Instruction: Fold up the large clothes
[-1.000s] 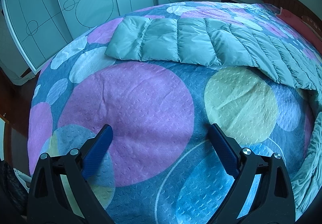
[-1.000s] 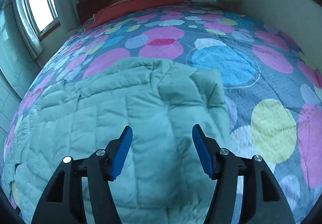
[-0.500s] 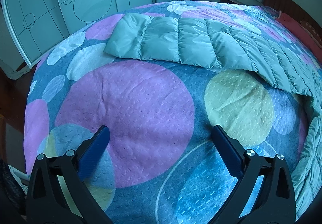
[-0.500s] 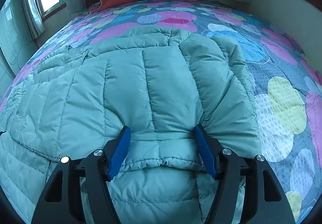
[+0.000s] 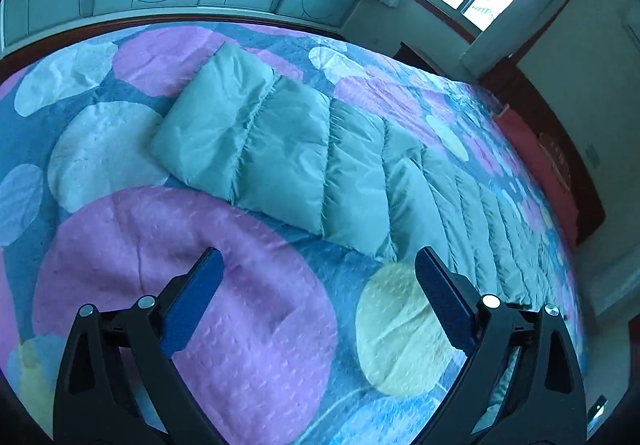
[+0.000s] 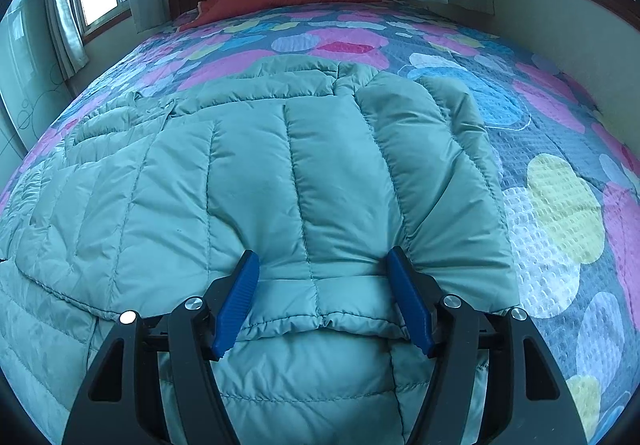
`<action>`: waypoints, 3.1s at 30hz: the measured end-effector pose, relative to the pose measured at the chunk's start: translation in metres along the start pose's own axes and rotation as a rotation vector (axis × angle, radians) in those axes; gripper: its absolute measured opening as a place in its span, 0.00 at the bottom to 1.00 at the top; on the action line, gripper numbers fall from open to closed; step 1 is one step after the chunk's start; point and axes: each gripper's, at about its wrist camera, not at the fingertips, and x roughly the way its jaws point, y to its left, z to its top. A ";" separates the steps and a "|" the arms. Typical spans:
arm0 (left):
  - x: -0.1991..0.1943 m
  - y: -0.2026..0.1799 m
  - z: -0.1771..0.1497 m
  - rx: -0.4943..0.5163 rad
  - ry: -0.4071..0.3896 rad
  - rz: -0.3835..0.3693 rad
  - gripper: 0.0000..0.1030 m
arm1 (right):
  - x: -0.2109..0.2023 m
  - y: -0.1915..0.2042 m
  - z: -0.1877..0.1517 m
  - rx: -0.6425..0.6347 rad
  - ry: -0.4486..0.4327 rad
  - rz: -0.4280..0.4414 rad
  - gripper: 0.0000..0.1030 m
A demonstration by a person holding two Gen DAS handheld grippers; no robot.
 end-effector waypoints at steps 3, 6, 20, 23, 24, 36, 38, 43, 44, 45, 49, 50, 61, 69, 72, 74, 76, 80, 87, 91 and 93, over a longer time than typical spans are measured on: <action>0.007 0.008 0.012 -0.023 -0.041 -0.018 0.89 | 0.000 0.000 0.000 0.000 -0.001 0.001 0.64; 0.014 0.011 0.024 -0.051 -0.053 -0.018 0.77 | 0.000 0.000 0.000 -0.001 -0.001 0.000 0.64; 0.014 -0.016 0.050 0.068 -0.146 0.071 0.05 | -0.003 -0.002 0.001 0.009 -0.009 0.004 0.64; 0.004 -0.054 0.041 0.178 -0.172 0.035 0.04 | -0.004 -0.002 0.002 0.016 -0.010 0.009 0.64; 0.001 -0.069 0.035 0.217 -0.173 0.016 0.04 | -0.004 -0.002 0.001 0.018 -0.010 0.011 0.64; -0.014 -0.240 -0.063 0.601 -0.116 -0.165 0.04 | -0.021 -0.009 -0.001 0.029 0.003 0.048 0.64; -0.018 -0.266 -0.083 0.659 -0.113 -0.196 0.04 | -0.027 -0.013 -0.004 0.034 0.005 0.058 0.64; -0.023 -0.322 -0.139 0.791 -0.091 -0.264 0.04 | -0.044 -0.029 -0.013 0.055 0.021 0.082 0.64; -0.022 -0.333 -0.152 0.817 -0.081 -0.274 0.04 | -0.047 -0.033 -0.016 0.056 0.025 0.082 0.64; -0.022 -0.341 -0.163 0.841 -0.072 -0.282 0.04 | -0.050 -0.037 -0.018 0.060 0.028 0.085 0.64; -0.019 -0.374 -0.214 0.935 -0.055 -0.310 0.04 | -0.060 -0.058 -0.029 0.083 0.039 0.090 0.64; -0.019 -0.382 -0.227 0.955 -0.051 -0.316 0.04 | -0.062 -0.064 -0.031 0.089 0.041 0.088 0.64; -0.008 -0.411 -0.314 1.113 0.061 -0.351 0.37 | -0.070 -0.103 -0.046 0.145 0.071 0.064 0.64; -0.047 -0.381 -0.278 1.060 0.014 -0.373 0.50 | -0.086 -0.087 -0.040 0.131 0.041 0.084 0.64; -0.050 -0.361 -0.253 1.017 0.003 -0.336 0.51 | -0.092 -0.072 -0.035 0.117 0.027 0.105 0.64; -0.048 -0.348 -0.235 0.990 -0.014 -0.297 0.51 | -0.093 -0.060 -0.030 0.112 0.021 0.124 0.64; -0.043 -0.334 -0.215 0.964 -0.031 -0.253 0.51 | -0.092 -0.047 -0.022 0.107 0.012 0.144 0.64; -0.025 -0.312 -0.176 0.906 -0.047 -0.166 0.51 | -0.084 -0.018 -0.001 0.101 -0.005 0.181 0.64; -0.003 -0.289 -0.129 0.844 -0.084 -0.087 0.51 | -0.038 0.021 0.028 0.098 0.039 0.195 0.64; 0.010 -0.280 -0.117 0.821 -0.073 -0.059 0.52 | -0.003 0.029 0.028 0.117 0.154 0.257 0.39; 0.015 -0.276 -0.113 0.810 -0.061 -0.052 0.52 | -0.001 0.031 0.025 0.124 0.165 0.279 0.23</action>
